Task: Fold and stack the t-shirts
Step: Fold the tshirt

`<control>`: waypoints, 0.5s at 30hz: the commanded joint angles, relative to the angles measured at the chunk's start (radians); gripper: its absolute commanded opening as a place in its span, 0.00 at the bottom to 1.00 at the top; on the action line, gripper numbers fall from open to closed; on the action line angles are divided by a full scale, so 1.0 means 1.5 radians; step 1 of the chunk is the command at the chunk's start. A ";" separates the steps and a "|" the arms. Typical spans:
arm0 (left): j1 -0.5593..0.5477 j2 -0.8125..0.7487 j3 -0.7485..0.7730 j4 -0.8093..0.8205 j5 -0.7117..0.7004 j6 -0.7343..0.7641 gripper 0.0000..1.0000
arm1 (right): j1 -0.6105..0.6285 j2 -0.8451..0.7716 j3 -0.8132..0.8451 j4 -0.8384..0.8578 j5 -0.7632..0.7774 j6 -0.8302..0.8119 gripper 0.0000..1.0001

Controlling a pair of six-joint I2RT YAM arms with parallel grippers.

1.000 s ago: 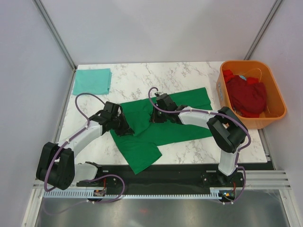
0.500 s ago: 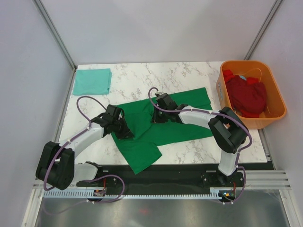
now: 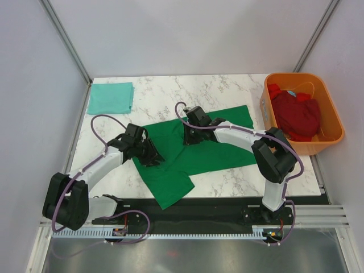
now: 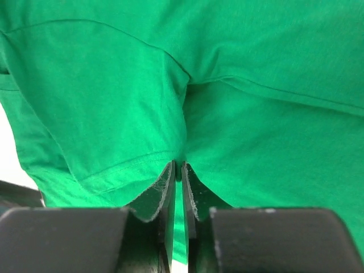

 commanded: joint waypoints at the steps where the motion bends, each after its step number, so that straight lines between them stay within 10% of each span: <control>1: 0.074 -0.013 0.074 -0.009 0.025 0.042 0.40 | -0.003 -0.004 0.038 -0.047 -0.013 -0.027 0.16; 15: 0.212 0.281 0.361 -0.019 -0.090 0.178 0.36 | -0.068 0.032 0.118 -0.051 0.061 -0.068 0.29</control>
